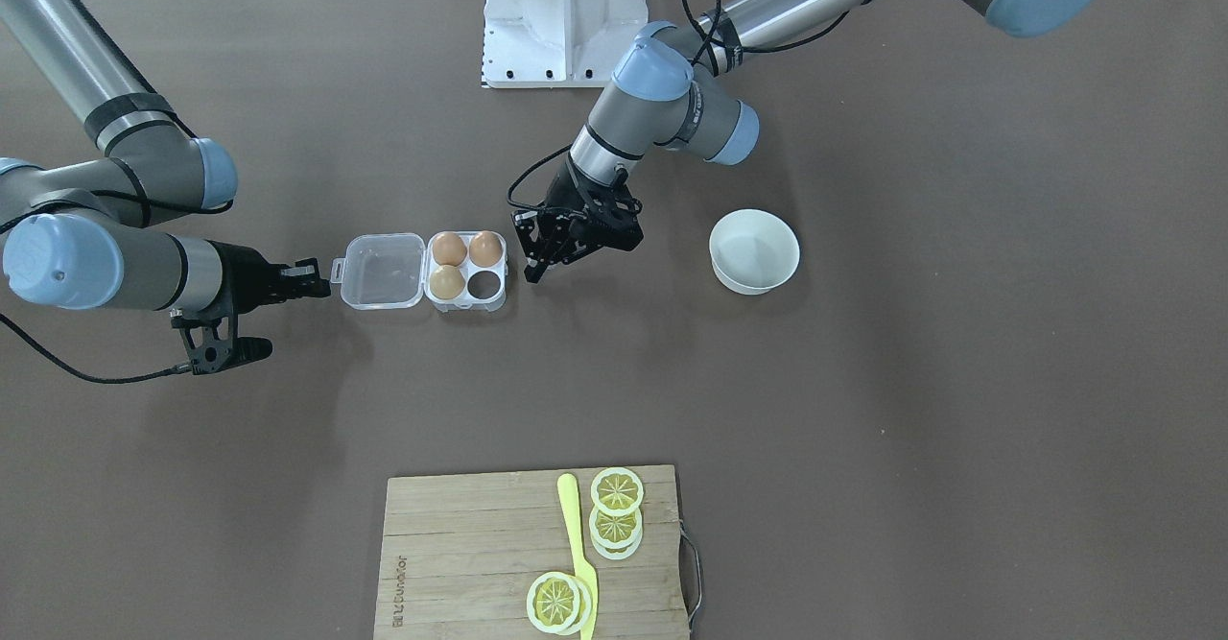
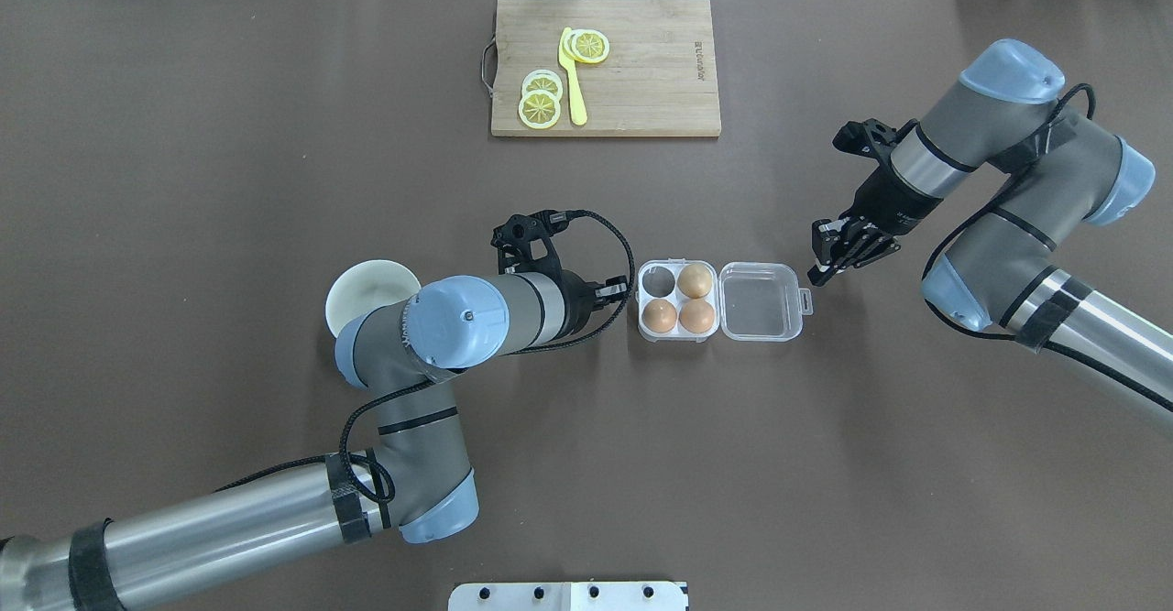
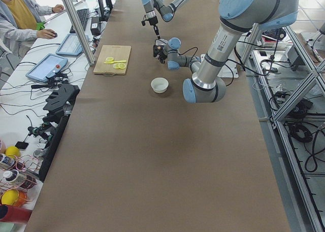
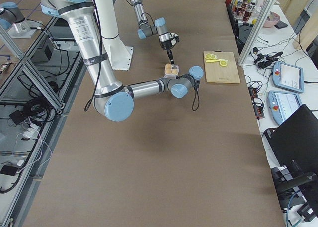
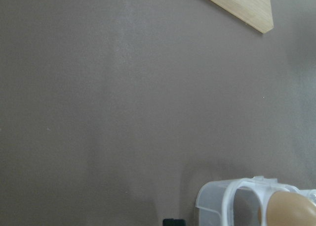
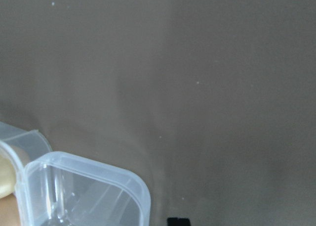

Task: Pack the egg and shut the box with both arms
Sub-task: 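Lower the right gripper onto the open lid's far edge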

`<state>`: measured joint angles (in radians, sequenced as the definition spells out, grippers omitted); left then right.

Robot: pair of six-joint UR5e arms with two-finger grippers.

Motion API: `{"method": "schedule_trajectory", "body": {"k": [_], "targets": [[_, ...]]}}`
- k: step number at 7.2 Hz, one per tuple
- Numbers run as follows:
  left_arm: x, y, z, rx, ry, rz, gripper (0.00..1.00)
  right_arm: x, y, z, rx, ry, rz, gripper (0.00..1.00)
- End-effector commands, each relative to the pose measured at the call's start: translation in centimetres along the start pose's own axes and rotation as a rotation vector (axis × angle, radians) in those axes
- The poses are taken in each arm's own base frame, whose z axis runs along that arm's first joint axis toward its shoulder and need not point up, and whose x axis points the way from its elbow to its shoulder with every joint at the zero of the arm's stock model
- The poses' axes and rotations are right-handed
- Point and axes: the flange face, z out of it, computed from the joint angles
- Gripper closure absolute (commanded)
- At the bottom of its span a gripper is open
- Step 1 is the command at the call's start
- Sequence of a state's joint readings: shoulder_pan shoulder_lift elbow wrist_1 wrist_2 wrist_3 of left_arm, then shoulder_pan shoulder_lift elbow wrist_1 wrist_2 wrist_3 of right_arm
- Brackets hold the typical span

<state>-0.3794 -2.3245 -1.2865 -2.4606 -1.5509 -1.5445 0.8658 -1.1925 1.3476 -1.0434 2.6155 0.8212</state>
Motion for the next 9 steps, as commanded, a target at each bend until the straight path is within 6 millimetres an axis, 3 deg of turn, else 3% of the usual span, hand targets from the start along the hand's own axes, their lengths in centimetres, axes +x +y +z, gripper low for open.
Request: {"method": "schedule_trajectory", "body": {"k": [1, 4, 7, 9], "targets": [[0.1, 0.1, 0.0, 0.0, 0.001, 0.0, 1.0, 0.4, 0.6, 0.9, -0.012, 0.006, 0.005, 1.0], [0.2, 0.1, 0.0, -0.002, 0.003, 0.002, 1.0, -1.5, 0.6, 1.3, -0.021, -0.005, 0.007, 1.0], [-0.1, 0.4, 0.2, -0.002, -0.005, 0.001, 1.0, -1.9, 0.6, 0.4, -0.013, -0.016, 0.003, 1.0], [0.0, 0.6, 0.2, -0.006, -0.003, 0.002, 1.0, -3.1, 0.9, -0.8, -0.005, -0.037, -0.004, 1.0]]}}
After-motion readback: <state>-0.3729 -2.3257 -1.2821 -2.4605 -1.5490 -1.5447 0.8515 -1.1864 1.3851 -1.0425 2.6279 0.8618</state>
